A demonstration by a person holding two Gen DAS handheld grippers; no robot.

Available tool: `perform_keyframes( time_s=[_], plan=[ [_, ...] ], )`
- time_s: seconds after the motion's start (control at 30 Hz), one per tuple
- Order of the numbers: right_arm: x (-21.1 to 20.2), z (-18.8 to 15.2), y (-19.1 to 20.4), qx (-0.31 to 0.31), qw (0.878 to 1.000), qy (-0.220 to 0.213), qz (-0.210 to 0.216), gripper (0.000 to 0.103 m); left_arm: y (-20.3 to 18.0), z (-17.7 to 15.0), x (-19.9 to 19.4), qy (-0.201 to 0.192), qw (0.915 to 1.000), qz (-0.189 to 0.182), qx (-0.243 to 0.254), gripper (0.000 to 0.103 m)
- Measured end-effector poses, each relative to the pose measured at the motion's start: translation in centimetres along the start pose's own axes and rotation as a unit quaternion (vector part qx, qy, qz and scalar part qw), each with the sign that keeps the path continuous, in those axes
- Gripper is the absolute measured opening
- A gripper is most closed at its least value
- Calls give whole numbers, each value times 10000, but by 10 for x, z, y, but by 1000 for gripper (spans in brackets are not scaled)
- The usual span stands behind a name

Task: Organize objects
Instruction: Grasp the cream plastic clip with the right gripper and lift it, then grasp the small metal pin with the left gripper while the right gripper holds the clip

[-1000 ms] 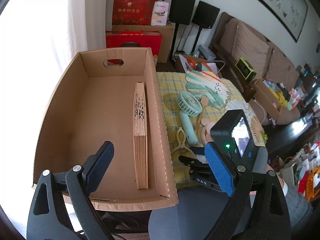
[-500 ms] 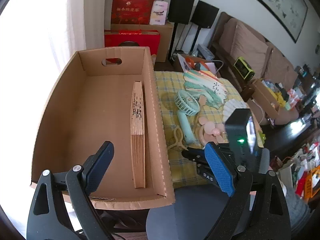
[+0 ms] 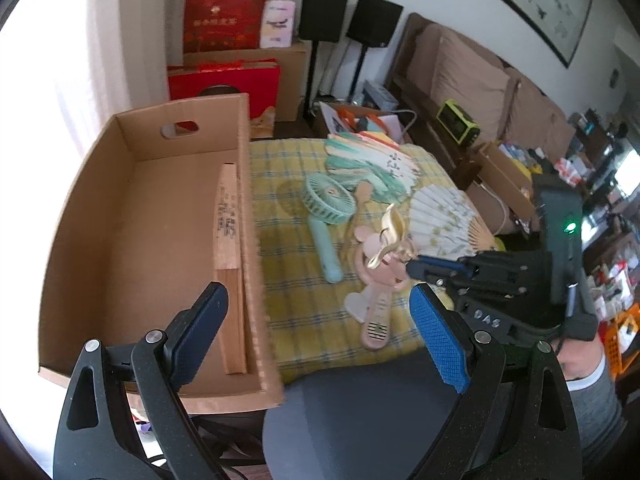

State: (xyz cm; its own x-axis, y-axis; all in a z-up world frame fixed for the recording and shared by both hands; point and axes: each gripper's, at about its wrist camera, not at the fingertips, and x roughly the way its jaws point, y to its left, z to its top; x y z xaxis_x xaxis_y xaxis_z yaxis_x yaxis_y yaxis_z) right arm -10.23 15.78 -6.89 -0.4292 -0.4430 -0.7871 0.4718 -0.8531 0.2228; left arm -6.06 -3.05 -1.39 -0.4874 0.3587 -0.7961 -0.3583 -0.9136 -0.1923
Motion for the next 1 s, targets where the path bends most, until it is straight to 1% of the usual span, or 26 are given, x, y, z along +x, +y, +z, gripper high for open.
perform_keyframes(
  time_s=[0.27, 0.43, 0.57, 0.7, 0.77, 0.83, 0.87, 0.93, 1.0],
  plan=[
    [-41, -13, -19, 79, 9992, -236, -322, 6, -29, -4, 23, 198, 9995, -136, 188, 91],
    [-53, -21, -34, 209, 9979, -366, -485, 6, -51, -10, 36, 315, 9987, -263, 318, 91],
    [-67, -29, -48, 395, 9965, -494, -550, 6, -73, -16, 52, 468, 9968, -430, 477, 91],
    [-81, -39, -65, 634, 9945, -595, -589, 6, -89, -19, 78, 783, 9933, -686, 497, 91],
    [-87, -45, -74, 749, 9933, -624, -623, 6, -95, -18, 94, 997, 9906, -820, 459, 84],
    [-92, -51, -82, 844, 9922, -644, -658, 6, -102, -18, 110, 1233, 9875, -885, 419, 73],
    [-94, -54, -85, 885, 9917, -653, -671, 6, -106, -18, 118, 1337, 9860, -908, 414, 70],
    [-99, -60, -92, 968, 9906, -666, -699, 6, -112, -18, 129, 1488, 9831, -967, 439, 55],
    [-103, -66, -98, 1048, 9896, -669, -725, 6, -120, -18, 141, 1614, 9811, -953, 481, 46]
  ],
)
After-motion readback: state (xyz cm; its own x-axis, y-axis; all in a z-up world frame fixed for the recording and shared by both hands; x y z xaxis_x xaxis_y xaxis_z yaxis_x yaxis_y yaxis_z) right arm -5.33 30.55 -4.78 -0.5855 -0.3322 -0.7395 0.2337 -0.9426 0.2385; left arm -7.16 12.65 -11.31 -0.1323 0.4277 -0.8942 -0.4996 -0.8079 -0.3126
